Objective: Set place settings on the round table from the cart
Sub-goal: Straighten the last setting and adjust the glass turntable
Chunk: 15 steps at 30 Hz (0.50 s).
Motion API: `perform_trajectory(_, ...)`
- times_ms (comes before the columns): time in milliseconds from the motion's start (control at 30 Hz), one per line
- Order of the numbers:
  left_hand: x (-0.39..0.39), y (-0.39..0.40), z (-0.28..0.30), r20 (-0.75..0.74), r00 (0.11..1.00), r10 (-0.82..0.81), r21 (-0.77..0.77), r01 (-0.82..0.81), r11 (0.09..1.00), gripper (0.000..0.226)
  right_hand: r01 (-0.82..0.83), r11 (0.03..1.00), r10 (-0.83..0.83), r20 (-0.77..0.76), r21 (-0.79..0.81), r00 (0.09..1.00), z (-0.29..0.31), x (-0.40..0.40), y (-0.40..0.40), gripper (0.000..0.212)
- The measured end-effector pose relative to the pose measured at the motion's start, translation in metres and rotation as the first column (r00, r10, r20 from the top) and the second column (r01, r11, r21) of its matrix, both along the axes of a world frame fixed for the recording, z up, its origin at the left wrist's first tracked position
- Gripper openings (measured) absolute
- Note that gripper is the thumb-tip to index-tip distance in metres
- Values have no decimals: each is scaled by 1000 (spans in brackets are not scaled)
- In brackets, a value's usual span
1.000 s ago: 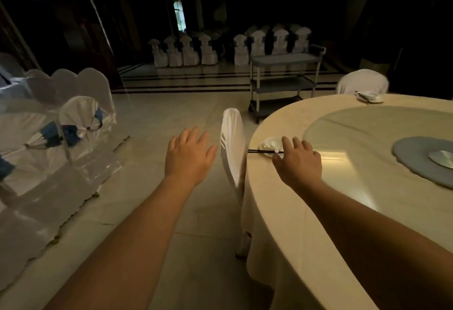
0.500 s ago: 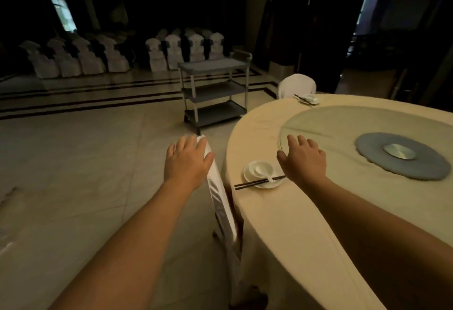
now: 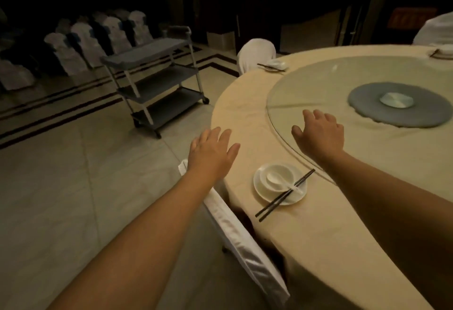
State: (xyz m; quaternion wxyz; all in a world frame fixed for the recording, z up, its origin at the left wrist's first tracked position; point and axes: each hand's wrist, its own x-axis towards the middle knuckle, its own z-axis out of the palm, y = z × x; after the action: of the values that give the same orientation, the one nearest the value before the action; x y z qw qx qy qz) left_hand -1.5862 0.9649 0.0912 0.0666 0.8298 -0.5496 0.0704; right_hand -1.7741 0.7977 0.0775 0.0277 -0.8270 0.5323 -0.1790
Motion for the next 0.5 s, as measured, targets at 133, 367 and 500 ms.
perform_trajectory(133,55,-57,-15,-18,996,-91,113,93,989,55,107,992,-108,7,67,994,-31,28,-20,48)
perform_trajectory(367,84,-166,-76,-426,900,-96,250,219,943,51,435,890,-454,183,137,872,-59,12,-30,48)
perform_trajectory(500,68,-193,-136,-676,736,-31,361,368,857,51,639,628,-778,343,445,526,-98,-7,-2,35)
